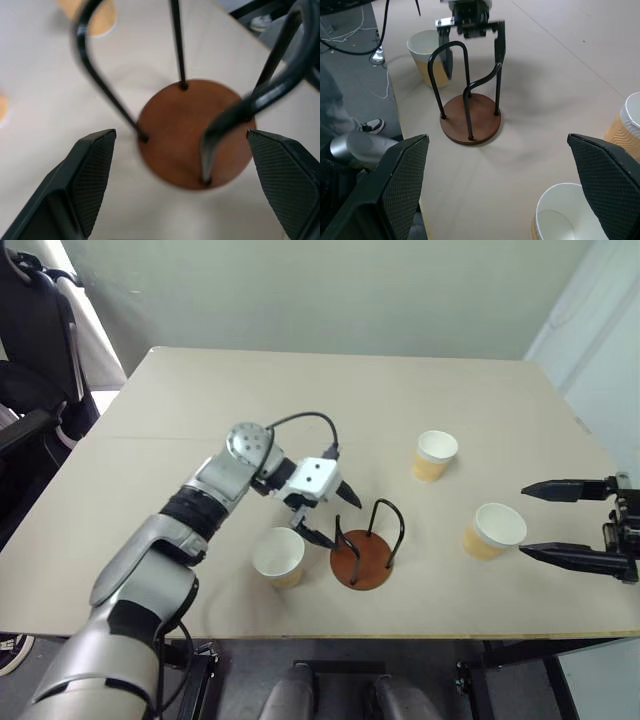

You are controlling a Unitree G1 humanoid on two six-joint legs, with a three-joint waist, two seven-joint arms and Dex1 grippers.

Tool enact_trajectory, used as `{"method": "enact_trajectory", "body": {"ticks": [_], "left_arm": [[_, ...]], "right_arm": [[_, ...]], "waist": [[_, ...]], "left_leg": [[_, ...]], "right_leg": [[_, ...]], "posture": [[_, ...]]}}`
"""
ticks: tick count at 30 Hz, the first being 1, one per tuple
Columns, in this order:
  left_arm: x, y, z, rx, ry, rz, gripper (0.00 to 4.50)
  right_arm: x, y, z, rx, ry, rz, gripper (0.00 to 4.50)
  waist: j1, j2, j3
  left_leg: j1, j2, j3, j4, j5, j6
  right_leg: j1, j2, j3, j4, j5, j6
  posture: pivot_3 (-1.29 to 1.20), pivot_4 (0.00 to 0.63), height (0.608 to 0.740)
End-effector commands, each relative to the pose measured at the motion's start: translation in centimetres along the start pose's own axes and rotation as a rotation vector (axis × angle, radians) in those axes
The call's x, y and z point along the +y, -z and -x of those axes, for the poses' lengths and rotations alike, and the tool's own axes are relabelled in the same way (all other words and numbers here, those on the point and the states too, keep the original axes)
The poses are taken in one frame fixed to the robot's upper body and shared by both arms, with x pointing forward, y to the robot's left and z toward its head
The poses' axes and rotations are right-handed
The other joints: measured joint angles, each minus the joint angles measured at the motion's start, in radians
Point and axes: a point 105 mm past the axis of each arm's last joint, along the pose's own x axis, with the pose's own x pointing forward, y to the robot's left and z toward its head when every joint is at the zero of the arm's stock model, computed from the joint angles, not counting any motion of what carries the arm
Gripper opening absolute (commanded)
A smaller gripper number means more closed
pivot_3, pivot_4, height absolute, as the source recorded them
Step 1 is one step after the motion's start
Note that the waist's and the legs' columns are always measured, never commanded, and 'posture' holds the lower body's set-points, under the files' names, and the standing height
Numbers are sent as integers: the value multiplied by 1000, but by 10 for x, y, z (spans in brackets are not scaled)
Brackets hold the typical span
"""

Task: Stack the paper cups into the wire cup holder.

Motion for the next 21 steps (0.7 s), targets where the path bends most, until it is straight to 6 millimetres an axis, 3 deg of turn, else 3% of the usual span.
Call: {"method": "enact_trajectory", "body": {"ticks": [1, 7, 12, 15, 21], "left_arm": [[9, -16, 19, -24, -36, -59, 4461], [10, -31, 49, -48, -113, -46, 4461], [6, -65, 100, -134, -246, -35, 4461], [-18, -75, 124, -164, -288, 25, 4461], [-62, -66, 131, -117, -329, 169, 4461]], "right_arm": [[-6, 0, -6, 57, 13, 28, 4500], [-30, 29, -23, 229, 79, 37, 4500], [-38, 52, -33, 350, 55, 49, 4500], [-37, 63, -40, 410, 7, 59, 4500], [-42, 72, -49, 459, -12, 93, 4500]], "waist": [[0, 0, 0], [-6, 0, 0], [-8, 0, 0], [-15, 1, -1], [-19, 2, -1]], "left_leg": [[0, 0, 0, 0, 0, 0], [-1, 0, 0, 0, 0, 0], [-4, 0, 0, 1, 0, 0], [-7, 0, 0, 1, 1, -1], [-6, 1, 1, -1, 3, -3]], "right_leg": [[0, 0, 0, 0, 0, 0], [-2, 0, 0, 1, 0, 0], [-6, 0, 0, 2, 0, 0], [-9, 0, 0, 2, 0, 0], [-10, 0, 0, 2, 0, 0]], "posture": [[0, 150, 740], [0, 150, 740], [0, 150, 740], [0, 150, 740], [0, 150, 740]]}}
